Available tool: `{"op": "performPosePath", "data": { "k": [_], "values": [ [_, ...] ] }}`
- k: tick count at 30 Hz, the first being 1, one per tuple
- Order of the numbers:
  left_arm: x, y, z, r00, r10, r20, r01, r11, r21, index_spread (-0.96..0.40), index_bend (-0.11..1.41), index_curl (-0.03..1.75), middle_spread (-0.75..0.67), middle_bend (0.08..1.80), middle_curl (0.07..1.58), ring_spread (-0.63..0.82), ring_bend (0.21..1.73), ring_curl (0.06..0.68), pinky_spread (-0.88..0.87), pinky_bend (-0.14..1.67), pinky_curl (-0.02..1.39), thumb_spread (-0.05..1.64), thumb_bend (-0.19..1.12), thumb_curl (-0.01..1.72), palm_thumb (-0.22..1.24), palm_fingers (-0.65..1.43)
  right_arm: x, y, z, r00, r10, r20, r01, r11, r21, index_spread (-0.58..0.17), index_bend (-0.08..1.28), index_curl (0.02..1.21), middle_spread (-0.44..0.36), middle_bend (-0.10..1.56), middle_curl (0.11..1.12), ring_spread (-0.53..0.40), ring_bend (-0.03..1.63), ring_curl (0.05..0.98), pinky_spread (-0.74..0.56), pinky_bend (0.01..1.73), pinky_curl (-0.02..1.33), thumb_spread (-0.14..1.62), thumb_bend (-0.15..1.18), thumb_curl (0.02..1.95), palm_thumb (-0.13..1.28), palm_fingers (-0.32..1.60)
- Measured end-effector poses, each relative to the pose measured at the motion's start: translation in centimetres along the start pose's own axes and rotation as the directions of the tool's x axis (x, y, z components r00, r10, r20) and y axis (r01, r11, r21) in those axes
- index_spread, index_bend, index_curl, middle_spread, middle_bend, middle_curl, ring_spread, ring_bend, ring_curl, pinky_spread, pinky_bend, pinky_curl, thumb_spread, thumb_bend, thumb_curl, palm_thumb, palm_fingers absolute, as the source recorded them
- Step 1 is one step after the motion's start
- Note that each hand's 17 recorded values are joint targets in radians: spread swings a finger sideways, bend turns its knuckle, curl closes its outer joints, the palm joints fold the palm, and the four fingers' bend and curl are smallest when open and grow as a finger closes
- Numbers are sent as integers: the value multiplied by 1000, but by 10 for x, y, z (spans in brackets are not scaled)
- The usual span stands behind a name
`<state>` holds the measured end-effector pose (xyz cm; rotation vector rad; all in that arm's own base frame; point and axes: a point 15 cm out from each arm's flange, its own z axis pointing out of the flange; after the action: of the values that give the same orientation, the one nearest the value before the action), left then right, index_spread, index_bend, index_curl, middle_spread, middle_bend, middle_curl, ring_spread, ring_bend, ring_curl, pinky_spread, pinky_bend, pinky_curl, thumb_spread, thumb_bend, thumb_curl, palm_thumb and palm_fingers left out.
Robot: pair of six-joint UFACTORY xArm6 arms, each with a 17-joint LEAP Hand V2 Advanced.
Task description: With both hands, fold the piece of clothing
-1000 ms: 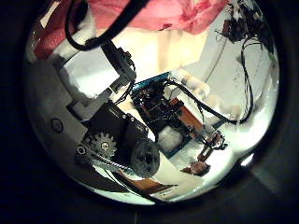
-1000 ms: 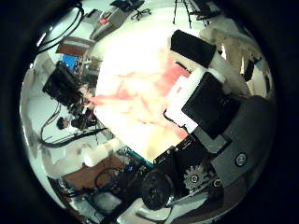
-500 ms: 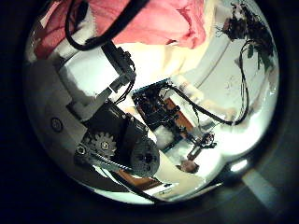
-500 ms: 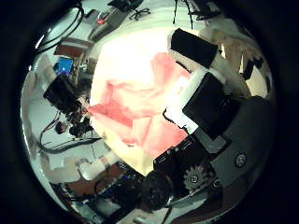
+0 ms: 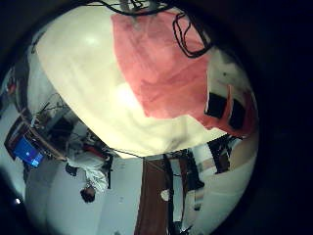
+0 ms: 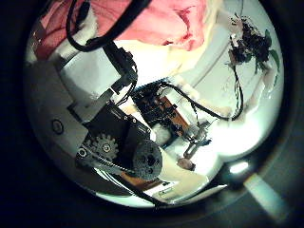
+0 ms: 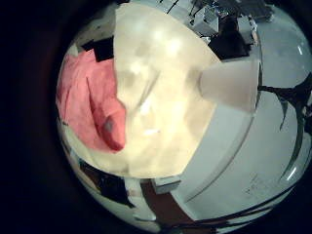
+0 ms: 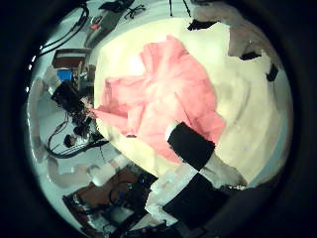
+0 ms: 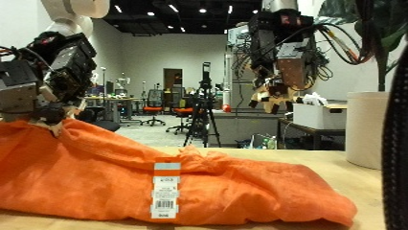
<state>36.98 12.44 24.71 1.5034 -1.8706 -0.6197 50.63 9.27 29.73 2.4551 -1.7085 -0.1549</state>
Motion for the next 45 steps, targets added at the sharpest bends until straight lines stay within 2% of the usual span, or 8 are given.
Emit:
{"op": "performPosePath", "data": {
  "k": [7,9,11,16,24,33,41,45],
  "values": [
    [9,20,6,1000,19,1,-19,1000,16,-660,176,1391,-674,786,1185,-443,1336,568,-618,1208,629,929,-15,733,872,1012,-13,39,30,999,-26,21,28,990,-137,-301,358,550,-153,829,573,-198,1077,464,-358,835,623,1199,-33,314,411,356],
    [12,25,10,1000,25,5,-25,999,25,-655,177,1395,-675,789,1185,-443,1336,569,-617,1209,633,931,-16,730,874,1009,-18,48,39,999,-34,24,38,986,-161,-291,418,566,-127,810,566,-155,989,450,-262,717,617,1188,-32,305,384,200],
    [15,32,16,1000,30,7,-31,999,27,-651,177,1398,-675,790,1186,-444,1336,569,-616,1209,635,932,-14,731,878,1007,-26,55,49,998,-49,26,53,981,-187,-273,416,556,-101,785,549,-119,927,421,-175,660,589,1179,-29,299,365,152],
    [23,48,26,998,40,38,-43,997,70,-641,177,1406,-676,792,1186,-442,1339,571,-615,1208,641,934,-16,730,880,1007,-38,62,73,997,-68,31,74,970,-232,-246,375,516,-52,693,500,-57,843,368,-47,595,521,1164,-23,289,345,139],
    [33,69,42,997,45,59,-50,995,82,-625,177,1415,-676,794,1186,-439,1337,571,-615,1205,647,931,-18,724,872,1006,-52,42,102,996,-89,22,91,970,-226,-218,305,470,-3,593,448,-1,764,323,46,533,457,1146,-21,282,337,177],
    [37,78,44,996,42,75,-49,994,94,-610,176,1422,-676,794,1186,-437,1338,570,-617,1201,652,925,-17,723,865,1006,-68,37,136,994,-113,5,109,948,-298,-173,261,449,37,521,415,36,705,291,72,478,407,1096,-29,286,337,238],
    [42,76,43,995,43,89,-51,994,92,-596,176,1427,-676,794,1186,-437,1338,569,-618,1198,657,924,-16,725,864,1006,-72,41,144,992,-128,-24,112,937,-330,-136,190,426,81,482,397,59,717,279,80,438,364,1037,-24,295,344,326],
    [42,75,43,995,44,88,-52,995,87,-590,175,1429,-676,799,1186,-437,1337,568,-619,1195,658,923,-16,726,864,1009,-67,41,147,990,-128,-58,101,935,-341,-176,179,414,13,543,415,-48,830,294,-42,475,345,1022,-15,307,394,590]
  ]
}}
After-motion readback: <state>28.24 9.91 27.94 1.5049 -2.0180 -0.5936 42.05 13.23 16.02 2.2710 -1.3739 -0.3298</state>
